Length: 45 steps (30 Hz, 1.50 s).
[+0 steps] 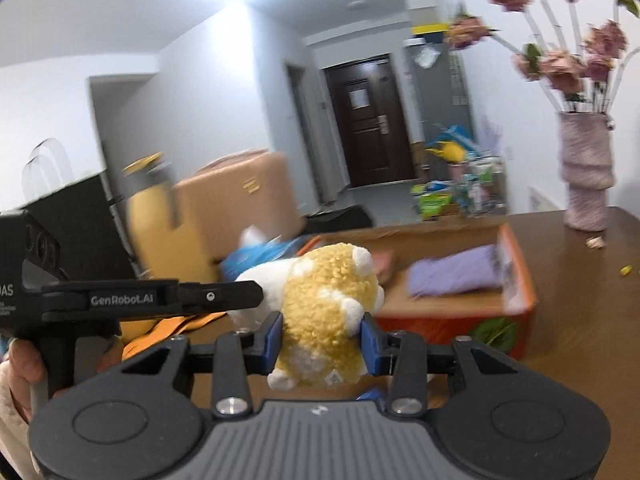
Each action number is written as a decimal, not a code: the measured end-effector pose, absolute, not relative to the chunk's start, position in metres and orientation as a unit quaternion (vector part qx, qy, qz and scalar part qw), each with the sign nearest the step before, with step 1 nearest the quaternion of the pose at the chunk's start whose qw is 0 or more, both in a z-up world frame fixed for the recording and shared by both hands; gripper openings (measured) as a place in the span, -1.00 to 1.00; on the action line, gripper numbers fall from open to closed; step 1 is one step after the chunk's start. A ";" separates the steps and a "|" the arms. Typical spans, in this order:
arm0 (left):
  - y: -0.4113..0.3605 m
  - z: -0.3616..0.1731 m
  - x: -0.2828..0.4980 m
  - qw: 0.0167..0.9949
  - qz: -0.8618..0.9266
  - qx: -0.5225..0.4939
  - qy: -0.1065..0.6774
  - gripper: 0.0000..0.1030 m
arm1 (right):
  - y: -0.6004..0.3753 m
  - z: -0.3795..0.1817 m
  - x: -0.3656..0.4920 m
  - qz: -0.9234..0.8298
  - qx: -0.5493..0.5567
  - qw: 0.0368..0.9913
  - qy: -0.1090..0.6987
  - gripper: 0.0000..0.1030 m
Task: Organize soft objects
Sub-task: 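Carry the plush toy into the box and open the right gripper, then grasp the light-blue fuzzy plush with the right gripper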
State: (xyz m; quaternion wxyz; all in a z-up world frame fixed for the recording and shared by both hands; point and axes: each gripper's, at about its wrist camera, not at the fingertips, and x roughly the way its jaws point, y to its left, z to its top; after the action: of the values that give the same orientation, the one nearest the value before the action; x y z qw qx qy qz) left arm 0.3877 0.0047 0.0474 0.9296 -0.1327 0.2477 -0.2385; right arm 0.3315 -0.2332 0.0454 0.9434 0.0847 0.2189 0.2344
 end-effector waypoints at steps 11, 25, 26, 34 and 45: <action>-0.067 -0.015 0.536 0.896 -0.245 -0.137 0.345 -0.22 | -0.287 0.018 0.487 0.147 0.095 0.932 0.317 -0.25; -0.072 -0.004 0.515 0.907 -0.267 -0.081 0.315 -0.12 | -0.289 0.013 0.496 0.104 0.061 0.953 0.279 0.16; -0.069 0.003 0.505 0.912 -0.263 -0.068 0.308 -0.12 | -0.292 0.019 0.492 0.099 0.063 0.955 0.271 0.16; -0.024 0.043 0.386 0.953 -0.193 0.012 0.233 0.28 | -0.308 0.054 0.411 0.136 0.064 0.961 0.231 0.24; 0.031 0.024 0.242 0.969 -0.123 -0.059 0.208 0.61 | -0.273 0.034 0.260 0.222 0.027 0.954 0.199 0.34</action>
State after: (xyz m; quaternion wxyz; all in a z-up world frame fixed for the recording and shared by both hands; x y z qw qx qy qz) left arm 0.2416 0.0311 0.0239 0.9685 -0.0594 0.2084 -0.1226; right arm 0.2600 -0.2734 0.0342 0.9541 0.0267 0.1991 0.2220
